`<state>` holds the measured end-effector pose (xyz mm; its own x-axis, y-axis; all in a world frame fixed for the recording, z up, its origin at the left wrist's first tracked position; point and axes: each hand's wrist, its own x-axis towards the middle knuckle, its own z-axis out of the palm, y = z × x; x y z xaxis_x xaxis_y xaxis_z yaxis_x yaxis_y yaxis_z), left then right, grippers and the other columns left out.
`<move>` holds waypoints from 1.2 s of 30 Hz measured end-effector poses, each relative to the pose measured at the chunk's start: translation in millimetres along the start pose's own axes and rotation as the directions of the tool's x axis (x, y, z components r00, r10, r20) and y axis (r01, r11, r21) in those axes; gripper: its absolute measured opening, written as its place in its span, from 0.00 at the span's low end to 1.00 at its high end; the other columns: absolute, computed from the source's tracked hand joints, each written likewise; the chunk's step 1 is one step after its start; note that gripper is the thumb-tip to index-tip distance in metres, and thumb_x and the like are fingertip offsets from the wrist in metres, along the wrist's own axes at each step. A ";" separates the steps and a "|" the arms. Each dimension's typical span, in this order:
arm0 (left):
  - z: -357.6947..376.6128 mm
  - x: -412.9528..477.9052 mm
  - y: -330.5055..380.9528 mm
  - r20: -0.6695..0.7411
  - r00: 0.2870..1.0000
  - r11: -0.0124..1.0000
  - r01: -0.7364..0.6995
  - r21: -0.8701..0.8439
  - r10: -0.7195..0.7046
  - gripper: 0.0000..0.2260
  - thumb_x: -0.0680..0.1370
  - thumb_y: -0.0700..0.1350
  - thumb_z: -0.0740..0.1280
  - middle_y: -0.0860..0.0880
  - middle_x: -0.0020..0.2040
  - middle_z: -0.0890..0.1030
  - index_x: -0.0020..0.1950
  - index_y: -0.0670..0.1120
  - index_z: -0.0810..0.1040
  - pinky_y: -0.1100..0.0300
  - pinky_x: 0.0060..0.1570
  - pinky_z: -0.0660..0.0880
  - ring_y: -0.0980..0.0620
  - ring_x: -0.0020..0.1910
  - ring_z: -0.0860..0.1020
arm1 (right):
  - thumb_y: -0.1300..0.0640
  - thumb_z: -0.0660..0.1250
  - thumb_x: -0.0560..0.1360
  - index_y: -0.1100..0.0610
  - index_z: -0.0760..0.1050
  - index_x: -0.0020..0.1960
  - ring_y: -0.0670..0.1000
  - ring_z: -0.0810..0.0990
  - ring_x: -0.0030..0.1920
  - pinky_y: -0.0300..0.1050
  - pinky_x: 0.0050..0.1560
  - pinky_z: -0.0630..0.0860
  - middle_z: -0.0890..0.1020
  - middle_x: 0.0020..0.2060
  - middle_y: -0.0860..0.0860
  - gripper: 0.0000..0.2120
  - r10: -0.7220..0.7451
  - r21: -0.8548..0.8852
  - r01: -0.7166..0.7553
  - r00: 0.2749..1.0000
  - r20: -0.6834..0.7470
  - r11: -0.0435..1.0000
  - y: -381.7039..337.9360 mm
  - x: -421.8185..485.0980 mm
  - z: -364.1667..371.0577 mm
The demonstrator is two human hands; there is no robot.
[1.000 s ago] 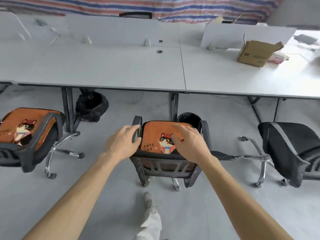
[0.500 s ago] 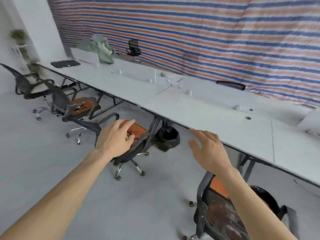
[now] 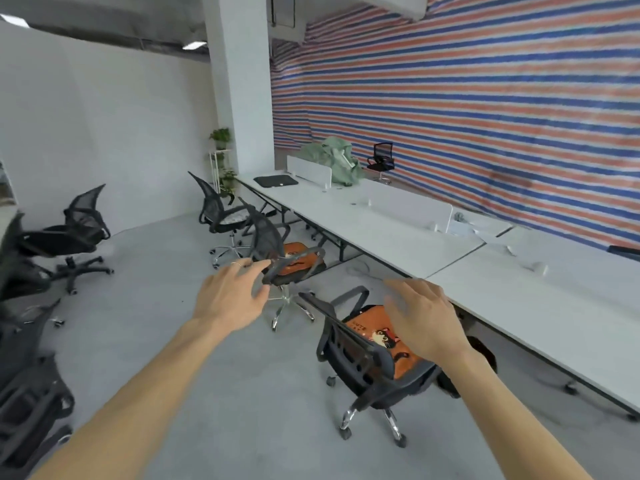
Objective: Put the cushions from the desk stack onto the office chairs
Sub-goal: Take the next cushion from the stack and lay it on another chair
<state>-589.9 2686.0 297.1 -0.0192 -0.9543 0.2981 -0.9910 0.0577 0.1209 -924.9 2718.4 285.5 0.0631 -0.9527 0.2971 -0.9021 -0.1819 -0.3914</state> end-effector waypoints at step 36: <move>236.7 407.1 -490.7 0.242 0.938 0.963 0.267 -0.043 -0.249 0.23 0.81 0.58 0.57 0.52 0.76 0.67 0.77 0.62 0.61 0.45 0.72 0.61 0.45 0.74 0.65 | 0.44 0.62 0.81 0.45 0.73 0.72 0.58 0.66 0.73 0.60 0.72 0.65 0.76 0.69 0.48 0.20 -0.073 0.032 0.068 0.967 0.244 0.997 -273.3 552.2 446.5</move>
<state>-142.8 2199.8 134.9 0.1971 -0.9802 0.0201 -0.9535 -0.1869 0.2366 -452.9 2133.3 167.7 0.2314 -0.9673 0.1035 -0.8817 -0.2535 -0.3979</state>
